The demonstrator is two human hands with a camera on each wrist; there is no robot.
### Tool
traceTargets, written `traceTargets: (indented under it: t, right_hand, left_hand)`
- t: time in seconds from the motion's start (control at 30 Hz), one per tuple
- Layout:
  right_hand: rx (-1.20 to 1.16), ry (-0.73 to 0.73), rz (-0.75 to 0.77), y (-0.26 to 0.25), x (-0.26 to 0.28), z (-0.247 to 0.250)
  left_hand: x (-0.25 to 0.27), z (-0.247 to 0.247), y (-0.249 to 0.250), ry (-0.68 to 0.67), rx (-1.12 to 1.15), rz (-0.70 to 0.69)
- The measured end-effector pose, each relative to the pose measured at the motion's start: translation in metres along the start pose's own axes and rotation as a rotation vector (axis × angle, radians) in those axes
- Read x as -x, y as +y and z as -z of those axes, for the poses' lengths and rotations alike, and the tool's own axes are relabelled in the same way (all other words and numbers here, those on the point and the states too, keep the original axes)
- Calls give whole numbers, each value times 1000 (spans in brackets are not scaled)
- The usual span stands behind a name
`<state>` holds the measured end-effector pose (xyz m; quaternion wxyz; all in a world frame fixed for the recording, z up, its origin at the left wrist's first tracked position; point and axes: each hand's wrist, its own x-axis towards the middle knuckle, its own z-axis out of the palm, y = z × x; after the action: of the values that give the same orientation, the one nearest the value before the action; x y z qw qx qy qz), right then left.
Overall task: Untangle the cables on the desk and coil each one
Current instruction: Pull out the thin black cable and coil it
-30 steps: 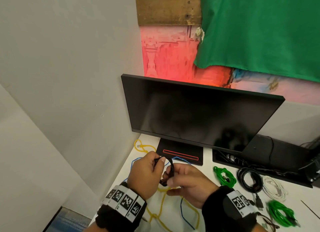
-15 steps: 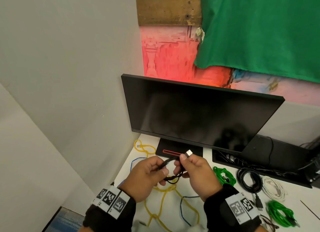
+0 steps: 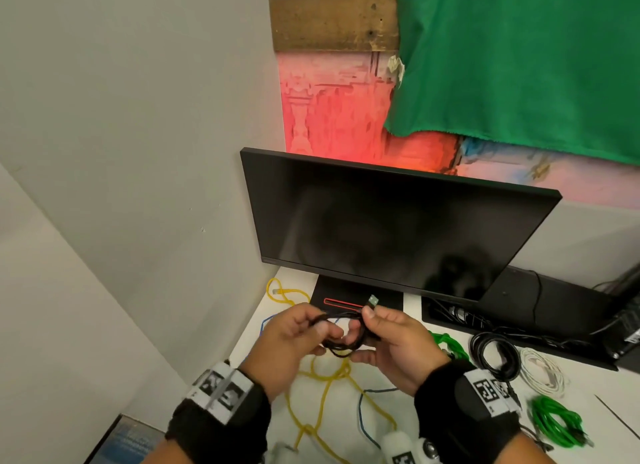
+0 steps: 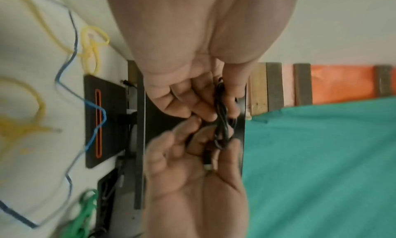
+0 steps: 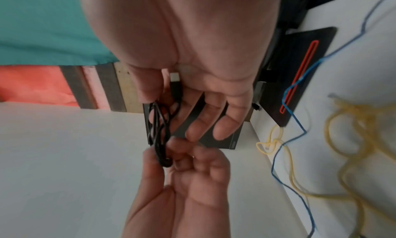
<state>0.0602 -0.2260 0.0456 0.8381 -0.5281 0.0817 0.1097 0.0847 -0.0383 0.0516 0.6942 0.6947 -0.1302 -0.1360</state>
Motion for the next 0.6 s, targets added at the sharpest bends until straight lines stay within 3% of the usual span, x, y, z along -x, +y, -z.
traceTargets:
  t: [0.07, 0.17, 0.47, 0.6]
  right_hand:
    - [-76, -60, -13, 2, 4, -2]
    - [-184, -67, -9, 10, 7, -8]
    - [-313, -22, 115, 26, 14, -17]
    - [-250, -13, 88, 29, 19, -6]
  left_hand:
    - [1, -4, -5, 8, 464, 137]
    - [1, -9, -6, -34, 764, 199]
    - [2, -23, -8, -82, 702, 288]
    - [3, -28, -13, -81, 597, 300]
